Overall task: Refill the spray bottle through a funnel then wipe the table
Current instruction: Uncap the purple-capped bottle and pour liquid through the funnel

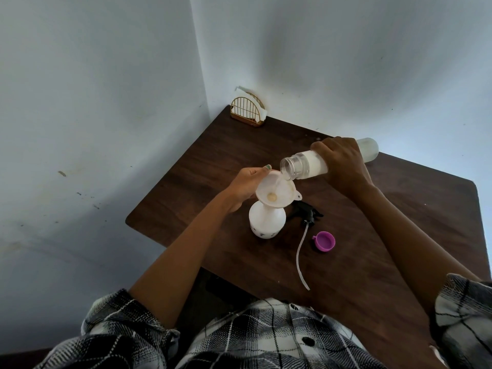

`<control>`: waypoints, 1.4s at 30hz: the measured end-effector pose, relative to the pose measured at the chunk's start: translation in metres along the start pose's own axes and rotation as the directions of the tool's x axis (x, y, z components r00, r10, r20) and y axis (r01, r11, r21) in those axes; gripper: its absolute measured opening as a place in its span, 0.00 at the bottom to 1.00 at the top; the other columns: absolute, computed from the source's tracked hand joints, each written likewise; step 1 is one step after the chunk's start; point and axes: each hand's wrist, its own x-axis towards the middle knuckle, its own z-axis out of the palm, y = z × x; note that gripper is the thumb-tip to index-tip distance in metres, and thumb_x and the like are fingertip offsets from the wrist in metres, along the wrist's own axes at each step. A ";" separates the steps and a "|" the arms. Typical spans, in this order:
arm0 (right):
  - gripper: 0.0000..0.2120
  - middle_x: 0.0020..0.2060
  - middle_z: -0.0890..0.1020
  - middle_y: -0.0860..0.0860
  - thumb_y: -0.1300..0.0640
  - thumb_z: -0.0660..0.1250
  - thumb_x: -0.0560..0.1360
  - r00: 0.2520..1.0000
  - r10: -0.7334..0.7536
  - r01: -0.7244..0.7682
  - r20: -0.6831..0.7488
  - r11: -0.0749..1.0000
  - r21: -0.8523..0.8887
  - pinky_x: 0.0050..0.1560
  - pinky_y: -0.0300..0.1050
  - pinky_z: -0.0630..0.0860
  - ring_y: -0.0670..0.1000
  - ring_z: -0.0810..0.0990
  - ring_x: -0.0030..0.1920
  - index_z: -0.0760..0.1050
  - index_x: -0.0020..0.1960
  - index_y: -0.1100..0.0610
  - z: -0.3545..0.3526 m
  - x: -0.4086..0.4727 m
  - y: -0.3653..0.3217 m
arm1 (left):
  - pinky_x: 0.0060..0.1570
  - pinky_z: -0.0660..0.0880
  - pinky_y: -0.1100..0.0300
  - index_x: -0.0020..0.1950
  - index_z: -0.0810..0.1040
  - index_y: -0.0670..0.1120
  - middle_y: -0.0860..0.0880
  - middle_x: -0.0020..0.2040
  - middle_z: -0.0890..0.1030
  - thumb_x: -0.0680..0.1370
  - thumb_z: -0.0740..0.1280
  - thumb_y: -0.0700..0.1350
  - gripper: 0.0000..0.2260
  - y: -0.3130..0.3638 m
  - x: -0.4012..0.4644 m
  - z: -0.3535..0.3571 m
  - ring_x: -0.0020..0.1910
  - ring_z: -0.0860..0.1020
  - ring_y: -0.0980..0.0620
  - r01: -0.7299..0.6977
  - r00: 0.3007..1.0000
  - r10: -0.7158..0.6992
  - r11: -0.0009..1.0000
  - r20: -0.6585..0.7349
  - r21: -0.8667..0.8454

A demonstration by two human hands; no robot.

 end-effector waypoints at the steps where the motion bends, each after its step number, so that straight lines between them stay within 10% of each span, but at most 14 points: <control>1: 0.23 0.43 0.81 0.59 0.64 0.78 0.59 1.000 -0.003 0.003 -0.001 1.000 0.000 0.49 0.56 0.73 0.62 0.80 0.43 0.75 0.51 0.61 0.000 0.000 0.000 | 0.42 0.73 0.61 0.55 0.79 0.45 0.48 0.46 0.78 0.80 0.58 0.54 0.16 0.000 0.000 0.000 0.42 0.75 0.54 0.001 1.000 -0.001 1.000 0.000 0.000; 42: 0.22 0.43 0.81 0.57 0.62 0.78 0.59 0.999 -0.021 0.020 -0.026 0.999 -0.028 0.48 0.54 0.73 0.60 0.79 0.42 0.75 0.51 0.59 -0.002 0.001 0.001 | 0.43 0.75 0.60 0.57 0.79 0.44 0.47 0.47 0.79 0.80 0.58 0.53 0.17 0.002 -0.001 -0.002 0.43 0.77 0.54 -0.002 0.999 0.003 1.000 0.032 -0.015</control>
